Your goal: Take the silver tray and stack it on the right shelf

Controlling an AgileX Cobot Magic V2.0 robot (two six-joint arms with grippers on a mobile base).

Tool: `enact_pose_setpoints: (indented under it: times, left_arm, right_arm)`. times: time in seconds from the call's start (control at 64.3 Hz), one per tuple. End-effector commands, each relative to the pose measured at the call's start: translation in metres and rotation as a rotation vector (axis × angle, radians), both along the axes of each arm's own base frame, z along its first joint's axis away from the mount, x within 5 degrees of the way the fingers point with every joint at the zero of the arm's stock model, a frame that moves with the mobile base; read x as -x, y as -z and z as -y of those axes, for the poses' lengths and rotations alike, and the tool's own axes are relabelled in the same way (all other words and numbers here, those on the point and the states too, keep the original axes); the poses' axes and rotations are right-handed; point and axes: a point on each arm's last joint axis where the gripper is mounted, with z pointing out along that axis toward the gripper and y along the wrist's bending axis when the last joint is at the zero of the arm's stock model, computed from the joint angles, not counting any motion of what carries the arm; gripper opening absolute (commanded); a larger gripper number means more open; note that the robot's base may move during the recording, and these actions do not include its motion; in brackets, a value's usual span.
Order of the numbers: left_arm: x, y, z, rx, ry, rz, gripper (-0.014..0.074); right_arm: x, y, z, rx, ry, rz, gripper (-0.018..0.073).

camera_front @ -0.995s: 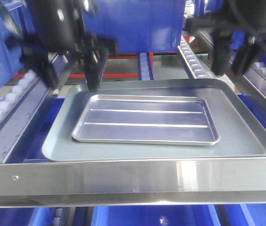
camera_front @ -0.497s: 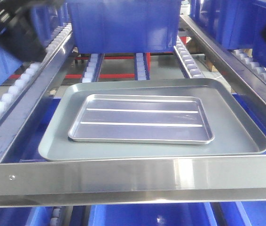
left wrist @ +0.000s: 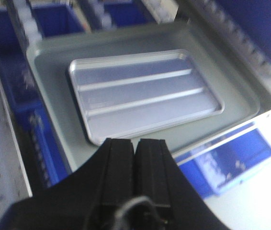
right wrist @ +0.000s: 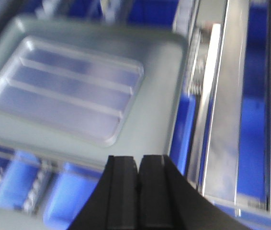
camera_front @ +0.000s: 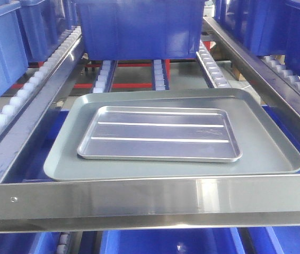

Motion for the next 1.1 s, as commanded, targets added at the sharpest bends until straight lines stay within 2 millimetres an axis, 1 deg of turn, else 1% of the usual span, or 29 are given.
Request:
enact_pose_setpoints:
  times: [0.0,0.109,0.761,0.824,0.87,0.886,0.964,1.088]
  left_arm:
    - [0.009,-0.03,-0.002,0.142,0.048,0.158,-0.009]
    - [0.015,-0.036,-0.006,0.177,0.052,0.198,-0.009]
    - [0.015,-0.036,-0.006,0.176,0.048,0.192,-0.009]
    - [0.014,-0.036,-0.008,0.085,0.052,0.27,-0.009]
    - [0.013,-0.036,-0.008,0.07,0.043,0.292,-0.009]
    - [0.014,-0.037,-0.009,0.046,0.042,0.315,-0.009]
    - [0.018,-0.038,-0.015,0.04,0.028,0.334,-0.009]
    - [0.029,-0.032,-0.036,0.038,-0.049,0.366,-0.009]
  right_arm:
    - [0.009,-0.028,0.003,-0.05,-0.014,0.222,0.0055]
    - [0.02,-0.035,0.007,-0.078,-0.016,0.297,0.0055]
    - [0.019,-0.034,0.007,-0.074,-0.015,0.288,0.0055]
    - [0.019,-0.034,0.007,-0.074,-0.015,0.288,0.0055]
    - [0.019,-0.034,0.007,-0.074,-0.015,0.288,0.0055]
    - [0.019,-0.034,0.007,-0.074,-0.015,0.288,0.0055]
    - [0.019,-0.034,0.007,-0.074,-0.015,0.288,0.0055]
    - [0.019,-0.034,0.007,-0.074,-0.015,0.288,0.0055]
